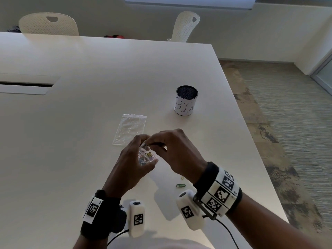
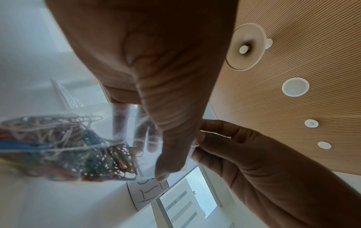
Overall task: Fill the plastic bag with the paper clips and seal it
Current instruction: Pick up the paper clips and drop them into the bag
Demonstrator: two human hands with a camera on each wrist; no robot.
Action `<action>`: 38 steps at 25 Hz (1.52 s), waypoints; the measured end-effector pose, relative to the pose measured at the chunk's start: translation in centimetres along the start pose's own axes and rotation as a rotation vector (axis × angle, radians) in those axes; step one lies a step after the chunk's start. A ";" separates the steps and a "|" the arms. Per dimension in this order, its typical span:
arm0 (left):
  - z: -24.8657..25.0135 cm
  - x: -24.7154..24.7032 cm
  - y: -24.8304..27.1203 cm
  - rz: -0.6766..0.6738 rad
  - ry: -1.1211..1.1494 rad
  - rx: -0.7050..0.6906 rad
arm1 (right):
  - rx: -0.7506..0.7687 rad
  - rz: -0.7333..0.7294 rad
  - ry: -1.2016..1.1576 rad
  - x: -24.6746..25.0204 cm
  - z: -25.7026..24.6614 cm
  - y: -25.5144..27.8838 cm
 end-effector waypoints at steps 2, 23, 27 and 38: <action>0.0 0.0 0.0 -0.001 0.000 -0.001 | 0.004 0.012 0.007 0.2 0.0 -0.1; -0.2 -0.5 -0.3 -0.018 -0.006 -0.033 | -0.264 -0.509 0.385 -2.9 10.4 7.6; -0.3 -0.4 -0.2 -0.015 -0.009 -0.026 | -0.236 -0.348 0.263 -2.6 10.2 6.9; -0.4 -0.4 -0.3 -0.018 -0.013 -0.023 | -0.161 -0.438 0.418 -4.1 9.5 6.3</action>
Point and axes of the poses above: each hand's wrist, its own y-axis away from the middle knuckle, its own x-axis out of the back of the hand, z = x × y, the point moved 9 cm from there along -y, towards the middle knuckle, and after that the axes turned 2 degrees about -z, right-handed, at the moved point
